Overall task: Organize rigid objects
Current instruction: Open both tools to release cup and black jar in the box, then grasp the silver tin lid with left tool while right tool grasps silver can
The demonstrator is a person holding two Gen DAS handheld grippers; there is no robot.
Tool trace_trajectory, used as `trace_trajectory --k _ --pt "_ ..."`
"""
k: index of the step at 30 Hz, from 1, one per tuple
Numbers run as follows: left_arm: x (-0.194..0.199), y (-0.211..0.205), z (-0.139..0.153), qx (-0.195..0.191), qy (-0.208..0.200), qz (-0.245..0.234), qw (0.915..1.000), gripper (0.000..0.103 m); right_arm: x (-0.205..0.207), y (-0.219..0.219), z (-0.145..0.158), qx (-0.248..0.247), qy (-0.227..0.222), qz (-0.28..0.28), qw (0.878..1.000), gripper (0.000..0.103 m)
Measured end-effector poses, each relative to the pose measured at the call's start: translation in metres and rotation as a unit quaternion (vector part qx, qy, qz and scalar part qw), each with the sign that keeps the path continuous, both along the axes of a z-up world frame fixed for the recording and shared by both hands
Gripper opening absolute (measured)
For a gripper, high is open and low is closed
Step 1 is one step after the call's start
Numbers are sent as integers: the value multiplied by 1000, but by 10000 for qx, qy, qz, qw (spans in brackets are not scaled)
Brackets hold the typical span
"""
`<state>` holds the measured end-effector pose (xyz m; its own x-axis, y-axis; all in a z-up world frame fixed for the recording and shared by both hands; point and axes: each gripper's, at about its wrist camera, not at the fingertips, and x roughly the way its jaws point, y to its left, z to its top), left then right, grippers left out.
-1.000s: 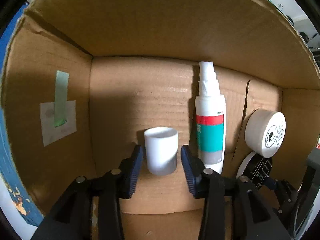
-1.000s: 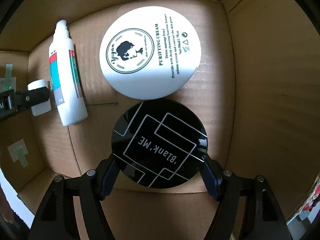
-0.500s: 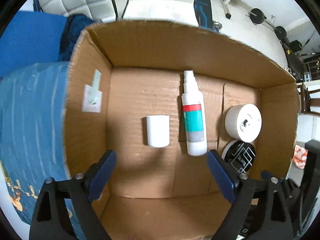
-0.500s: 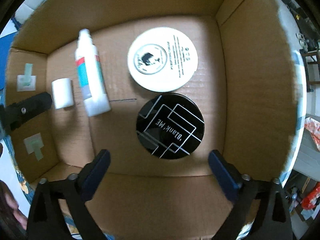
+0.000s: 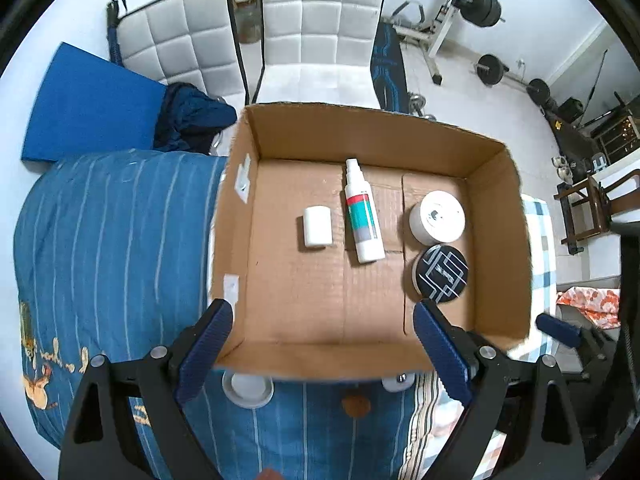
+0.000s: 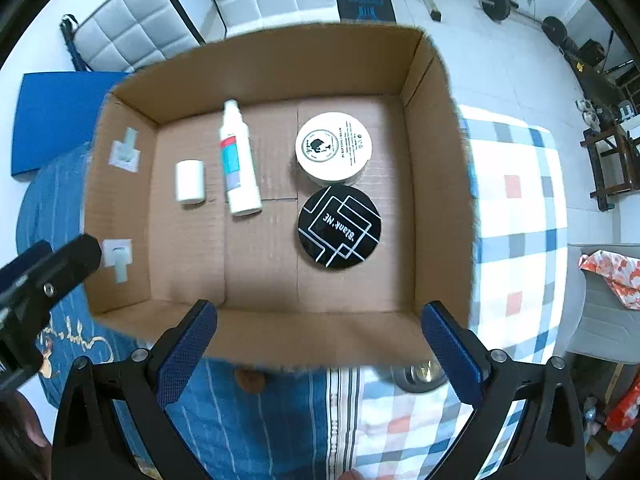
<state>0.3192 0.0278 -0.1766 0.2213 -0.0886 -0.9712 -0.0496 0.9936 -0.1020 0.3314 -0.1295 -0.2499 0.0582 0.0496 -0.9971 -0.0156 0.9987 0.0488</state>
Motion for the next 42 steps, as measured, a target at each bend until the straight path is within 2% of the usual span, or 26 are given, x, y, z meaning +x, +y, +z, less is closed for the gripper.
trace_trajectory --k 7,15,19,22,26,29,33,38,42 --pt "-53 13 24 -37 -367 190 9991 93 -41 -1 52 -166 -628 187 9977 103" --pt "-93 27 58 -13 -718 322 9969 93 -85 -1 96 -8 -1130 184 9934 103" --pt "-109 33 70 101 -859 415 9954 93 -100 -4 108 120 -1236 153 9921 103" --pt "-116 38 64 232 -769 445 9958 93 -110 -13 106 268 -1151 98 9929 103" --pt "-119 48 33 388 -388 554 9970 93 -116 -38 80 218 -935 -59 9954 103" --pt "-118 57 2 356 -94 722 9967 93 -115 -69 48 61 -645 -358 9973 103" --pt "-111 66 -50 288 429 865 9949 93 -108 -108 -10 -91 -130 -709 9974 103" --pt "-94 65 -108 181 980 889 9910 93 -89 -128 -68 -77 246 -915 9955 103" --pt "-76 61 -147 263 1329 790 9876 93 -71 -127 -110 -20 528 -973 9939 103"
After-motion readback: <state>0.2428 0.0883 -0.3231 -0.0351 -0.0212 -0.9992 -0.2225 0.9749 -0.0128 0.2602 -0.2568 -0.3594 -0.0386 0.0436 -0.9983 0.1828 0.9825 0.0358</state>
